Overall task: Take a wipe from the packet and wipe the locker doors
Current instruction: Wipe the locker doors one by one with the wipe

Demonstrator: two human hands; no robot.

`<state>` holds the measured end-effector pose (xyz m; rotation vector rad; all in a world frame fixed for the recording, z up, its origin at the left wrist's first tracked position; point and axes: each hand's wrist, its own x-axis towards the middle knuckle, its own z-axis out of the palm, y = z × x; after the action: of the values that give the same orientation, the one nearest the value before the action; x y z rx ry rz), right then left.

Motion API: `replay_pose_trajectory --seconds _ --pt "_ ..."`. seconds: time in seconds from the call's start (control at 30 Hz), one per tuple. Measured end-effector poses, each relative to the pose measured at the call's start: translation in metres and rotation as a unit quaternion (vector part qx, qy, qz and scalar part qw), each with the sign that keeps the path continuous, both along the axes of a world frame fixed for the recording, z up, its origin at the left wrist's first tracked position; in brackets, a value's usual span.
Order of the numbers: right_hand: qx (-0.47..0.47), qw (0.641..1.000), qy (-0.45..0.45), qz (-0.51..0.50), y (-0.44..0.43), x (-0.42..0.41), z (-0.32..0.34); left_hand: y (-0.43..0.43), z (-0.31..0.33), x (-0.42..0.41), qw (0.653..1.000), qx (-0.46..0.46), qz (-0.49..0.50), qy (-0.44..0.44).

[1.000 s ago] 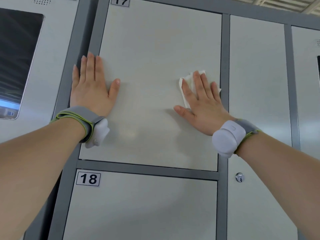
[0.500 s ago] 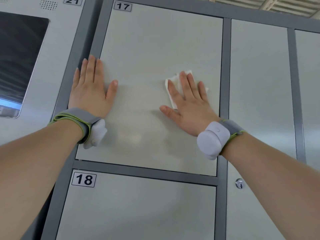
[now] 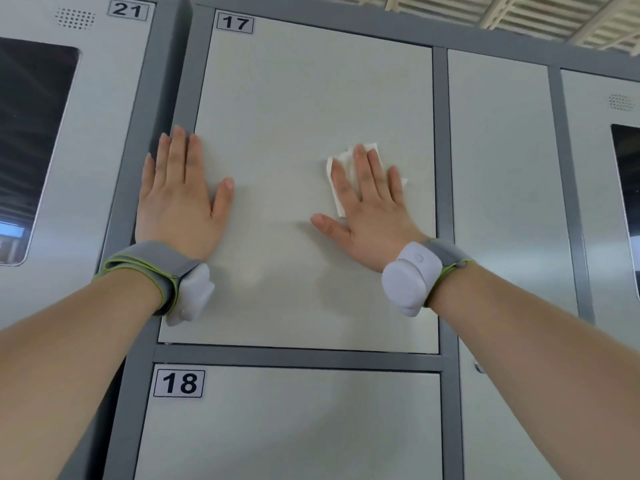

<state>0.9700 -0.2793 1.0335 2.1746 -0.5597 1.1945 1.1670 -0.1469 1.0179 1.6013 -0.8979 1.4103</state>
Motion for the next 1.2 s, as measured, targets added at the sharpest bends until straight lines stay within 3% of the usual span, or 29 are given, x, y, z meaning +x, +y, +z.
replay_pose_trajectory --seconds 0.17,0.43,0.7,0.8,0.97,1.2 --pt "-0.013 1.0 0.026 -0.011 0.001 -0.003 0.0 0.001 -0.001 -0.001 1.0 0.006 -0.002 0.0" --pt "0.074 0.994 -0.085 -0.003 0.007 0.013 0.054 0.002 -0.001 0.002 1.0 -0.001 -0.023 -0.018" --pt "-0.027 0.999 0.028 -0.006 0.019 0.022 0.006 0.003 0.0 0.004 0.998 -0.003 -0.055 -0.024" --pt "-0.047 0.998 0.014 -0.03 0.016 0.022 0.021 0.003 -0.001 0.004 0.998 -0.004 -0.062 -0.027" --pt "0.008 0.999 -0.038 -0.023 0.022 0.032 0.052 0.002 -0.001 0.006 0.997 -0.009 -0.064 -0.036" --pt "-0.029 0.999 -0.015 -0.006 0.03 0.041 0.02 0.005 -0.001 0.007 0.996 -0.002 -0.078 -0.039"
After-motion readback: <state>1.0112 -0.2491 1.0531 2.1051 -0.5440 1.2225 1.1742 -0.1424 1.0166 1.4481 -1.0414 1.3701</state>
